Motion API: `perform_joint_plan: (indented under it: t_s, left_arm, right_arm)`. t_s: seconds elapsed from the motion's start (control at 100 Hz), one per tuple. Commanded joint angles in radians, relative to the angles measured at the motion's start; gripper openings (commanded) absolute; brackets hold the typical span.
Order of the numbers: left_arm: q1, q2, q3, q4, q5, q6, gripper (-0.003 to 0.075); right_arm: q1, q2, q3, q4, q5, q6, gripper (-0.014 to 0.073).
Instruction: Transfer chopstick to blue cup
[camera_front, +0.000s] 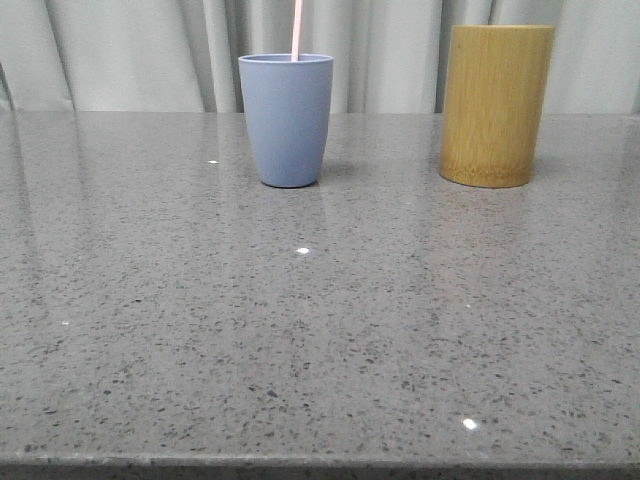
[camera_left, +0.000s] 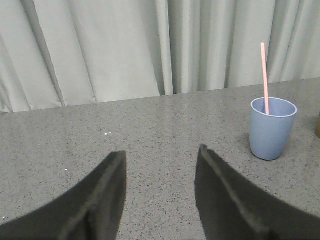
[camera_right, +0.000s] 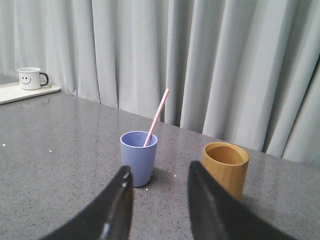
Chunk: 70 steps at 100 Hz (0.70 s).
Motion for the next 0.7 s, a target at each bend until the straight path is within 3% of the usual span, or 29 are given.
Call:
perform_joint_plan:
  t_s: [0.0, 0.12, 0.69]
  left_arm:
    - [-0.005, 0.004, -0.023, 0.003, -0.057, -0.007, 0.0174]
    - [-0.005, 0.000, -0.023, 0.003, -0.041, -0.007, -0.0021]
    - [-0.005, 0.000, -0.023, 0.001, -0.039, -0.007, -0.0019]
  right_arm:
    - [-0.002, 0.012, -0.021, -0.011, -0.054, -0.008, 0.0118]
    - [-0.002, 0.012, -0.021, -0.011, -0.057, -0.008, -0.0074]
    - [-0.002, 0.012, -0.021, -0.011, -0.057, -0.008, -0.0069]
